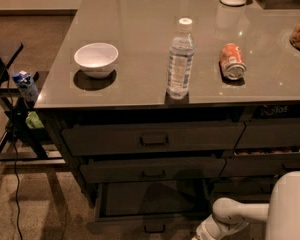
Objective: Close bottom drawer
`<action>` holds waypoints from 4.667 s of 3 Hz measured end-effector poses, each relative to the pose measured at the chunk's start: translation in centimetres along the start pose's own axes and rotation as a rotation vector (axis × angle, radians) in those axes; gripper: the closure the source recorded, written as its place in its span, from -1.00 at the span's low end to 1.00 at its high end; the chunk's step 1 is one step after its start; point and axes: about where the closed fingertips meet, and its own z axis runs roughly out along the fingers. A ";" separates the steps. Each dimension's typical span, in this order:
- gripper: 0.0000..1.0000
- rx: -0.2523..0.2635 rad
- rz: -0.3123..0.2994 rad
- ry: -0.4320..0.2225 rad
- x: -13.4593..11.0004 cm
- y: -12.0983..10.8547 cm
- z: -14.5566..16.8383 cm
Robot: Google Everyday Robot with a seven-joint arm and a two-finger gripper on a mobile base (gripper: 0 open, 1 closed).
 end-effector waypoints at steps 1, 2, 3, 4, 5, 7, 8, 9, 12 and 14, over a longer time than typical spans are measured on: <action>1.00 0.035 -0.005 -0.058 -1.8 -2.3 1.3; 1.00 0.072 -0.014 -0.109 -3.6 -4.2 1.4; 1.00 0.127 -0.035 -0.140 -4.9 -5.1 1.0; 1.00 0.142 -0.045 -0.162 -5.9 -5.7 1.7; 0.62 0.137 -0.045 -0.169 -6.6 -5.8 1.7; -0.31 0.137 -0.045 -0.169 -6.6 -5.8 1.7; -0.78 0.137 -0.045 -0.169 -6.6 -5.8 1.7; -1.00 0.137 -0.045 -0.169 -6.6 -5.8 1.7; -0.15 0.137 -0.045 -0.169 -6.6 -5.8 1.7; 0.76 0.154 -0.073 -0.183 -7.6 -6.0 1.7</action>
Offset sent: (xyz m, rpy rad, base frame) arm 0.0810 -0.0083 -0.0392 -0.0079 -0.1993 -0.0830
